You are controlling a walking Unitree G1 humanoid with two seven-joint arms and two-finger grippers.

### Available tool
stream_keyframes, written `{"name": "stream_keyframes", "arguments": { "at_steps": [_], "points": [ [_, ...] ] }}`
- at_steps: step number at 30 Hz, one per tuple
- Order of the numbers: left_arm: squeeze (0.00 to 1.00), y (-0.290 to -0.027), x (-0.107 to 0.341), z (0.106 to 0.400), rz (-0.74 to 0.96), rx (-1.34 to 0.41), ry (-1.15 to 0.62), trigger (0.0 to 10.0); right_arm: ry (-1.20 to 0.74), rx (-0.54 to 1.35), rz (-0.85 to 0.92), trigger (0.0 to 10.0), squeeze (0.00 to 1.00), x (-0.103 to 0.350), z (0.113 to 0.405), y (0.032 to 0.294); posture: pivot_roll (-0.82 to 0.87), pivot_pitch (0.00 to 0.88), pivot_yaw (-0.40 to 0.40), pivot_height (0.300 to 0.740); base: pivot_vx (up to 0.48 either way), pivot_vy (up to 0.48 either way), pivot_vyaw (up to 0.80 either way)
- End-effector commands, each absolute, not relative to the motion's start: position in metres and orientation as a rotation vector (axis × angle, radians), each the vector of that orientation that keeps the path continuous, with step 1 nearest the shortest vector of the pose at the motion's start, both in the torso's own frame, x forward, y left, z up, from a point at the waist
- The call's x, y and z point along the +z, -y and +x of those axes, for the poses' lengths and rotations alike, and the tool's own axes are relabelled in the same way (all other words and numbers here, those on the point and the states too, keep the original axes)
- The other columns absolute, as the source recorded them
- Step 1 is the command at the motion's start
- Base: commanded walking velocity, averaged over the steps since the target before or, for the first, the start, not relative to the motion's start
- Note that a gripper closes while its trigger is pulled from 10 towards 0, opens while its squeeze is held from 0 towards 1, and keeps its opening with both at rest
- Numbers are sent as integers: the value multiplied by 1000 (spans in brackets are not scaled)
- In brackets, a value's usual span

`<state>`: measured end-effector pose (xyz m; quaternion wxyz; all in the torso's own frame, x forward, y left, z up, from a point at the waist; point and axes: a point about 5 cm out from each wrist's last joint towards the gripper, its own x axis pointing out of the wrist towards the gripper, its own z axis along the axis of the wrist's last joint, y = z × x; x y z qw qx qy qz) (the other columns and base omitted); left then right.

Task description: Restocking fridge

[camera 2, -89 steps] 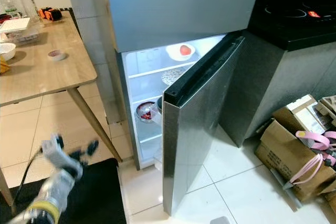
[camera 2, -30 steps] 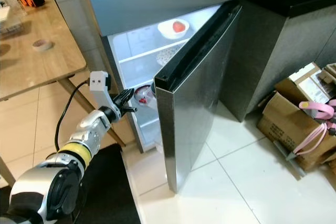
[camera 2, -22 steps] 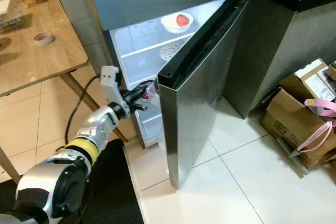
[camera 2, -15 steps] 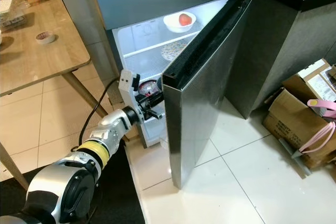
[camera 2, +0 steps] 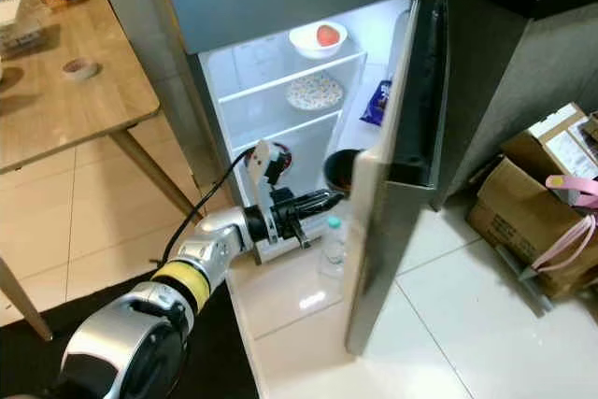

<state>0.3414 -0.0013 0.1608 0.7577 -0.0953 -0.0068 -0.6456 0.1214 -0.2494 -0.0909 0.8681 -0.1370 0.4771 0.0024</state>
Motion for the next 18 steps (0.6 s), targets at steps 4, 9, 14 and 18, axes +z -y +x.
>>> {"name": "stream_keyframes", "arguments": {
  "at_steps": [4,9,14,18],
  "points": [
    [0,93,149,269,-461,-1695,18,10000,-1033,-2,-269,10000,0,-94,114,248,-243,135,93,740,0,0,0],
    [0,62,117,276,-453,-1569,-55,10000,-1020,5,-270,10000,0,-93,120,245,-223,118,86,740,0,0,0],
    [0,4,85,298,-459,-1224,-112,10000,-967,18,-270,10000,0,-88,137,243,-210,105,81,740,0,0,0],
    [0,-57,59,311,-467,-872,-155,10000,-850,132,-197,10000,0,-77,165,231,-198,83,76,740,0,0,0]
  ]
}}
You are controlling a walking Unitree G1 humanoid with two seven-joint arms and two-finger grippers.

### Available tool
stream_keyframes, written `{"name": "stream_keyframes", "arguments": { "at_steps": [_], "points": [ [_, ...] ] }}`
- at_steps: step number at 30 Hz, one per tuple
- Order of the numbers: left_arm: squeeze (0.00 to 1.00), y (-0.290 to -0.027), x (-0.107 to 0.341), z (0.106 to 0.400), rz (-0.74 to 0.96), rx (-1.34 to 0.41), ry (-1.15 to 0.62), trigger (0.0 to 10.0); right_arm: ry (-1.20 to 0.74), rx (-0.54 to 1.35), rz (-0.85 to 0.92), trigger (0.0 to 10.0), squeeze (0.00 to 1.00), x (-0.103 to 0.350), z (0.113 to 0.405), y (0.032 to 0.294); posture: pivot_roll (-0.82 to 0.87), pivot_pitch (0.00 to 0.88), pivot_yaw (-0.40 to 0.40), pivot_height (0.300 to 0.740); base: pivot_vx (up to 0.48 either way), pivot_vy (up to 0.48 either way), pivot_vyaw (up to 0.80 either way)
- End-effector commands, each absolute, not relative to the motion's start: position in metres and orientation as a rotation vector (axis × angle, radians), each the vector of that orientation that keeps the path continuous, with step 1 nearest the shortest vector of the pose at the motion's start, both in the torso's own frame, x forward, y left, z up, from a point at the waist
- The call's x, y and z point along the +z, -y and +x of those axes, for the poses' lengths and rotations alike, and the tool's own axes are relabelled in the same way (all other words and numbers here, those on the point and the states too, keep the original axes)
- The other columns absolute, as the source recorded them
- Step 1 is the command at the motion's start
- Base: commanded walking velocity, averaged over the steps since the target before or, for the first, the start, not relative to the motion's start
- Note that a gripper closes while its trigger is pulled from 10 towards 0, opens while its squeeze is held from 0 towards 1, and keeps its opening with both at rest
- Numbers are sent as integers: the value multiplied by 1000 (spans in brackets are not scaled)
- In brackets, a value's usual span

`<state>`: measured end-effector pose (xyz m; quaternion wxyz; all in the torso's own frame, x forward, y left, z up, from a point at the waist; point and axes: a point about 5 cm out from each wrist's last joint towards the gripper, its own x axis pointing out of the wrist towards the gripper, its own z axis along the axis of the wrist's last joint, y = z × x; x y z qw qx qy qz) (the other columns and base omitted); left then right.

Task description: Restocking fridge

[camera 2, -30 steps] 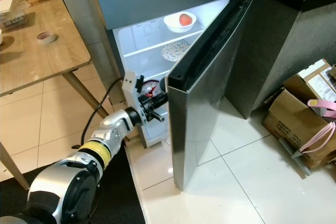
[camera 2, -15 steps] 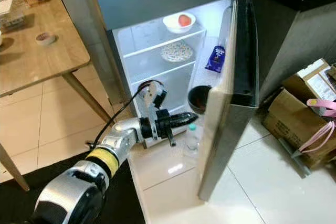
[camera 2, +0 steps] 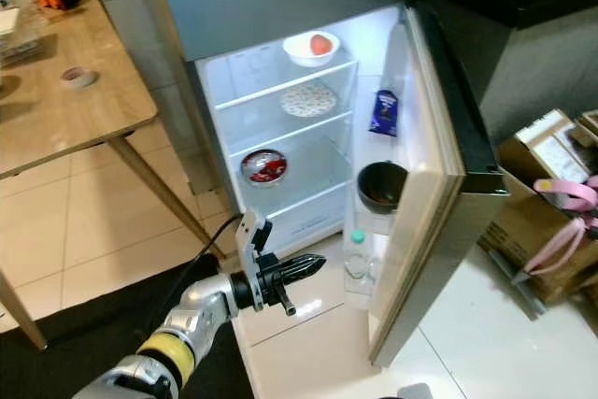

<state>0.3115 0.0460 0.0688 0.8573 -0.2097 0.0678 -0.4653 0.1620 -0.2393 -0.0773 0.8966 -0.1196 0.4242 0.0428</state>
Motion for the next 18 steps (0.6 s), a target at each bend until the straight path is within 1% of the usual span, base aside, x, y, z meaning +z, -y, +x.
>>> {"name": "stream_keyframes", "arguments": {
  "at_steps": [1,4,5,7,8,9,10,12,13,14,17,18],
  "points": [
    [0,-57,59,311,-467,-872,-155,10000,-850,132,-197,10000,0,-77,165,231,-198,83,76,740,0,0,0],
    [0,-106,32,303,-473,-635,-225,10000,-740,328,-136,10000,0,-65,188,210,-189,70,74,740,0,0,0],
    [0,-106,32,303,-473,-635,-225,10000,-740,328,-136,10000,0,-65,188,210,-189,70,74,740,0,0,0],
    [0,-144,6,285,-445,-449,-320,10000,-651,505,-82,10000,0,-53,205,191,-178,58,73,740,0,0,0],
    [0,-144,6,285,-445,-449,-320,10000,-651,505,-82,10000,0,-53,205,191,-178,58,73,740,0,0,0],
    [0,-163,-7,274,-446,-347,-375,10000,-602,588,-59,10000,0,-46,214,180,-172,52,70,740,0,0,0],
    [0,-163,-7,274,-446,-347,-375,10000,-602,588,-59,10000,0,-46,214,180,-172,52,70,740,0,0,0],
    [0,-196,-33,243,-432,-159,-501,10000,-497,746,-12,10000,0,-28,233,160,-167,42,70,740,0,0,0],
    [0,-196,-33,243,-432,-159,-501,10000,-497,746,-12,10000,0,-28,233,160,-167,42,70,740,0,0,0],
    [0,-217,-53,213,-419,-21,-614,10000,-381,881,17,10000,0,-6,250,140,-155,25,68,740,0,0,0],
    [0,-231,-67,185,-411,74,-707,10000,-255,968,29,10000,0,19,267,124,-153,15,70,740,0,0,0],
    [0,-231,-67,185,-411,74,-707,10000,-255,968,29,10000,0,19,267,124,-153,15,70,740,0,0,0]
  ]
}}
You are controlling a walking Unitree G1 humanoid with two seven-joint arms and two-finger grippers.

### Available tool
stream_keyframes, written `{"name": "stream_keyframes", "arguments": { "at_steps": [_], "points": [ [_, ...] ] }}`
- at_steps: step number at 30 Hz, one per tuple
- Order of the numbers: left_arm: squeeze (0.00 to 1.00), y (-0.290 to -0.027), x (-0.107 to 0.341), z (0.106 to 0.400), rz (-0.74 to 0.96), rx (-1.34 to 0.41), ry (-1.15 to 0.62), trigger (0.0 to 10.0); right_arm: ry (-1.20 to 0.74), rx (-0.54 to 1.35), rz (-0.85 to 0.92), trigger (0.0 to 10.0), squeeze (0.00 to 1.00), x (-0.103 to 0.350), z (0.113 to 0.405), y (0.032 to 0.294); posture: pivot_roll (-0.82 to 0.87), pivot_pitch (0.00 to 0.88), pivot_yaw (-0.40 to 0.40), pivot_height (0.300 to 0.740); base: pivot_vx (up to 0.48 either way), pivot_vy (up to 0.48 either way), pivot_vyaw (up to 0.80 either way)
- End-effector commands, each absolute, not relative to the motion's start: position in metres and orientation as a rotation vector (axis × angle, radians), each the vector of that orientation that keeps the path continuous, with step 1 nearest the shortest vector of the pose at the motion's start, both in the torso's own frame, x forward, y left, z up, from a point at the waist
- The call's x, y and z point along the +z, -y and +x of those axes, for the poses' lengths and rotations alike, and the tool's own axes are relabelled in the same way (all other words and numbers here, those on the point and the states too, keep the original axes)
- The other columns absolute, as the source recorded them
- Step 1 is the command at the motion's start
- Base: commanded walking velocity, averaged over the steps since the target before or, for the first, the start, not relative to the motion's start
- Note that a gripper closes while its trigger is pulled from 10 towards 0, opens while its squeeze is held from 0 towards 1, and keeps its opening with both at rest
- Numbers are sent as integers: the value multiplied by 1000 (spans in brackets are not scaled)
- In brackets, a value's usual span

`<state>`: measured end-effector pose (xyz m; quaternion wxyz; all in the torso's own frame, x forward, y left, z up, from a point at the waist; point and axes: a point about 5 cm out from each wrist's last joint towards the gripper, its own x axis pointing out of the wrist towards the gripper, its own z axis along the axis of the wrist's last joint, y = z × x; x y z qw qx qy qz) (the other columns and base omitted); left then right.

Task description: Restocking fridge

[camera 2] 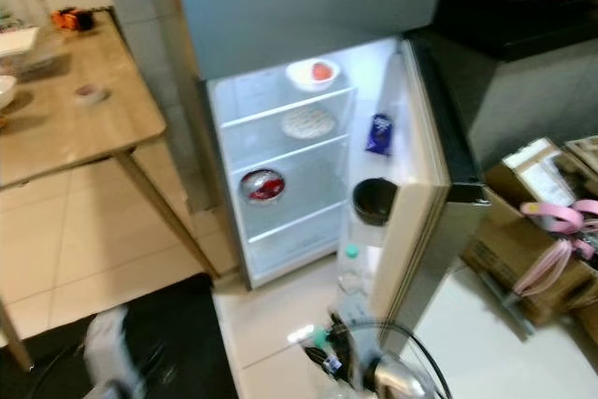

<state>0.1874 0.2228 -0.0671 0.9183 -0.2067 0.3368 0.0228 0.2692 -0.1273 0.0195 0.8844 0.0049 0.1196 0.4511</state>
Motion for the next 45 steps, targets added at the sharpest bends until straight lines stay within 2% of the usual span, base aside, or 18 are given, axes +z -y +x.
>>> {"name": "stream_keyframes", "arguments": {
  "at_steps": [1,2,4,7,10,16,21,26,28,33,40,43,45],
  "points": [
    [0,-234,-72,175,-398,95,-743,10000,-203,965,30,10000,0,29,274,120,-150,6,69,740,0,0,0],
    [0,-234,-72,175,-398,95,-743,10000,-203,965,30,10000,0,29,274,120,-150,6,69,740,0,0,0],
    [0,-239,-80,156,-385,142,-811,10000,-109,928,10,10000,0,48,291,116,-142,0,66,740,0,0,0],
    [0,-240,-90,132,-368,172,-894,10000,17,791,-68,10000,0,76,316,121,-140,0,60,740,0,0,0],
    [0,-238,-92,126,-362,173,-918,10000,57,729,-99,10000,0,87,325,127,-137,0,58,740,0,0,0],
    [0,-229,-95,125,-366,171,-928,10000,126,453,-197,10000,0,119,349,160,-132,0,45,740,0,0,0],
    [0,-225,-96,127,-369,162,-928,10000,138,325,-231,10000,0,130,357,177,-130,0,40,740,0,0,0],
    [0,-221,-96,129,-368,146,-932,10000,165,153,-264,10000,0,143,361,206,-133,0,38,740,0,0,0],
    [0,-220,-96,129,-368,145,-933,10000,167,141,-269,10000,0,143,362,208,-133,0,38,740,0,0,0],
    [0,-218,-96,129,-376,143,-930,10000,136,-16,-347,10000,0,147,357,246,-134,0,33,740,0,0,0],
    [0,-217,-98,125,-376,142,-943,10000,78,-114,-431,10000,0,146,354,268,-135,0,32,740,0,0,0],
    [0,-216,-98,125,-375,139,-944,10000,72,-123,-436,10000,0,145,354,269,-135,0,32,740,0,0,0],
    [0,-214,-98,126,-373,125,-947,10000,77,-48,-371,10000,0,139,354,257,-136,0,33,740,0,0,0]
  ]
}}
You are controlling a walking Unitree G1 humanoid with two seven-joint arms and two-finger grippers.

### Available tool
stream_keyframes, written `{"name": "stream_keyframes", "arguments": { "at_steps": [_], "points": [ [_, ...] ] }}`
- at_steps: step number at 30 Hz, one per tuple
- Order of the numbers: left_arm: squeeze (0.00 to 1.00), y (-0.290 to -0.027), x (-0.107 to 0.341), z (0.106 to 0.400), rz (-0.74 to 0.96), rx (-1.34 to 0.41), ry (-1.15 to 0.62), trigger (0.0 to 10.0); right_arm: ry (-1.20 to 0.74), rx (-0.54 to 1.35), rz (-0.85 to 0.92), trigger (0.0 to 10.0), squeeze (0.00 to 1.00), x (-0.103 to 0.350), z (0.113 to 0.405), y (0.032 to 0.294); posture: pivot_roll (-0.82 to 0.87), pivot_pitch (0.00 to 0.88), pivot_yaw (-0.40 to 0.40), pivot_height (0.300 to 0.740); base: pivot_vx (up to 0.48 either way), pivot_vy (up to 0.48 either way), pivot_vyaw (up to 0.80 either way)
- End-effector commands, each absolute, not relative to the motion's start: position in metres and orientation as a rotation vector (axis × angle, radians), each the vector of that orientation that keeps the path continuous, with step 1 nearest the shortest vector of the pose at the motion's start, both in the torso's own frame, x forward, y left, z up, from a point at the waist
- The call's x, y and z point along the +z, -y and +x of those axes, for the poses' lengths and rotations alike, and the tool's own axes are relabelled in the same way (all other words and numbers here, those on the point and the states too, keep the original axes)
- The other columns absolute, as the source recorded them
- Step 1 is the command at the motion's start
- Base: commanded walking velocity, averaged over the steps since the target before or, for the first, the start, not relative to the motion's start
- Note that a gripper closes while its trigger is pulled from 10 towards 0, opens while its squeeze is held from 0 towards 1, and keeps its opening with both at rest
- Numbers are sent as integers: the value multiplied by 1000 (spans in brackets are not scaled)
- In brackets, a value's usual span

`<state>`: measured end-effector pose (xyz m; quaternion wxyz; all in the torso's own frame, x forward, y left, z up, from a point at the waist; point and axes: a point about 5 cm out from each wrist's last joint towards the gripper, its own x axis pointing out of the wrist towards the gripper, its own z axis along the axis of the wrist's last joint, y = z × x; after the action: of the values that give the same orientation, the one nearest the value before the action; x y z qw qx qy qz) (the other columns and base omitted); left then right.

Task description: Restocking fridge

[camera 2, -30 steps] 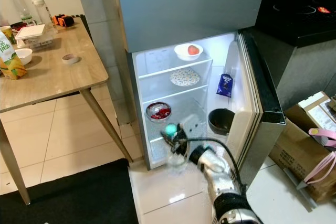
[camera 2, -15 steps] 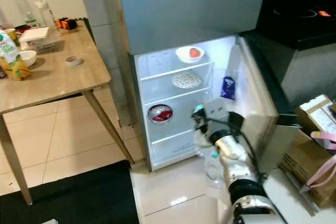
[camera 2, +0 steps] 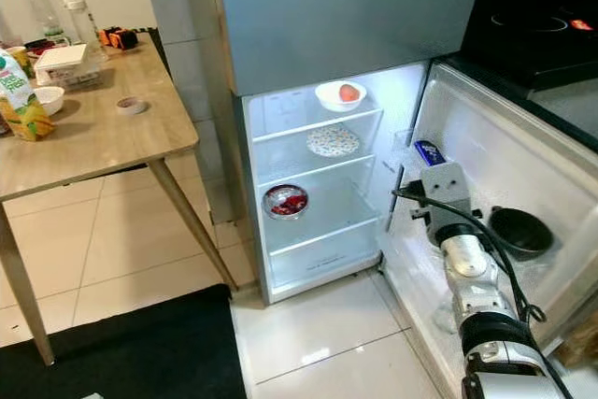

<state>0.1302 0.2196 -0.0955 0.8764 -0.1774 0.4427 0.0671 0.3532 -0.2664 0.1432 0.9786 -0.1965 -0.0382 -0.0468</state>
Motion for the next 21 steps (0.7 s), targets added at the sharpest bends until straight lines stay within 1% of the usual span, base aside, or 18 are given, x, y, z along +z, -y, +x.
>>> {"name": "stream_keyframes", "arguments": {
  "at_steps": [1,3,4,6,8,10,11,12,13,15,16,17,19,20,21],
  "points": [
    [0,-214,-98,126,-373,125,-947,10000,77,-48,-371,10000,0,139,354,257,-136,0,33,740,0,0,0],
    [0,-212,-98,127,-371,112,-948,10000,62,57,-285,10000,0,129,354,241,-136,0,33,740,0,0,0],
    [0,-212,-98,127,-371,112,-948,10000,62,57,-285,10000,0,129,354,241,-136,0,33,740,0,0,0],
    [0,-210,-98,128,-365,99,-949,10000,-34,205,-206,10000,0,102,347,218,-134,0,32,740,0,0,0],
    [0,-209,-98,130,-361,91,-949,10000,-152,301,-205,10000,0,69,332,201,-133,0,28,740,0,0,0],
    [0,-208,-98,130,-359,91,-951,10000,-236,288,-184,10000,0,49,322,199,-133,0,28,740,0,0,0],
    [0,-208,-98,130,-359,91,-951,10000,-236,288,-184,10000,0,49,322,199,-133,0,28,740,0,0,0],
    [0,-208,-98,130,-356,90,-954,10000,-312,250,-188,10000,0,33,312,201,-135,0,26,740,0,0,0],
    [0,-208,-98,130,-356,90,-954,10000,-312,250,-188,10000,0,33,312,201,-135,0,26,740,0,0,0],
    [0,-205,-98,132,-350,83,-954,10000,-513,217,-227,10000,0,-9,278,201,-133,0,25,740,0,0,0],
    [0,-202,-98,132,-347,77,-954,10000,-675,203,-249,10000,0,-40,244,203,-131,0,22,740,0,0,0],
    [0,-202,-98,132,-347,77,-954,10000,-675,203,-249,10000,0,-40,244,203,-131,0,22,740,0,0,0],
    [0,-201,-99,132,-346,75,-957,10000,-784,193,-264,10000,0,-58,217,207,-127,0,19,740,0,0,0],
    [0,-201,-99,132,-346,75,-957,10000,-784,193,-264,10000,0,-58,217,207,-127,0,19,740,0,0,0],
    [0,-199,-99,132,-344,71,-958,10000,-857,199,-282,10000,0,-68,200,210,-123,0,19,740,0,0,0]
  ]
}}
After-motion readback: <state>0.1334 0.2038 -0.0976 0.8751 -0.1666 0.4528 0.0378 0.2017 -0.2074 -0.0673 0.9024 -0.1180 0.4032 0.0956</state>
